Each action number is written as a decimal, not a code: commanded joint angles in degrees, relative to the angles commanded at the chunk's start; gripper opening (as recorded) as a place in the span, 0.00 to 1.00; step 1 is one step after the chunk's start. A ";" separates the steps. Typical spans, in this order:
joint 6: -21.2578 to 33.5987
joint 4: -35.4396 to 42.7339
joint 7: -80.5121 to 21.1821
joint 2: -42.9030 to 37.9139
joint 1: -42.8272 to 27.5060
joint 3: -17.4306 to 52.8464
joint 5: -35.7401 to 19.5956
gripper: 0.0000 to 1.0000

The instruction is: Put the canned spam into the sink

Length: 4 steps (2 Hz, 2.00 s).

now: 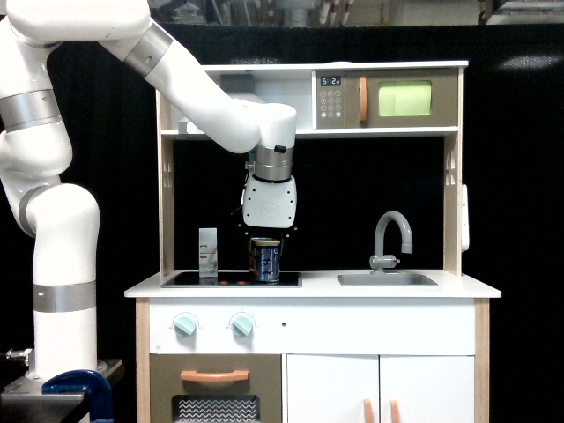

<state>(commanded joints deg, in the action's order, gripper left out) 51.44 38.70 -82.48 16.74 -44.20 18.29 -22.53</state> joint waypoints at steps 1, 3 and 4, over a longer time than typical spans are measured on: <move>0.98 0.23 -0.18 0.59 0.77 0.03 0.47 0.00; 14.72 35.50 -15.61 -30.32 10.53 4.68 -8.90 0.00; 15.80 43.14 -14.29 -36.45 13.95 0.66 -9.78 0.00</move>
<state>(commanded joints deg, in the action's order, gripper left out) 67.24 81.84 -96.77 -19.71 -30.25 18.95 -32.31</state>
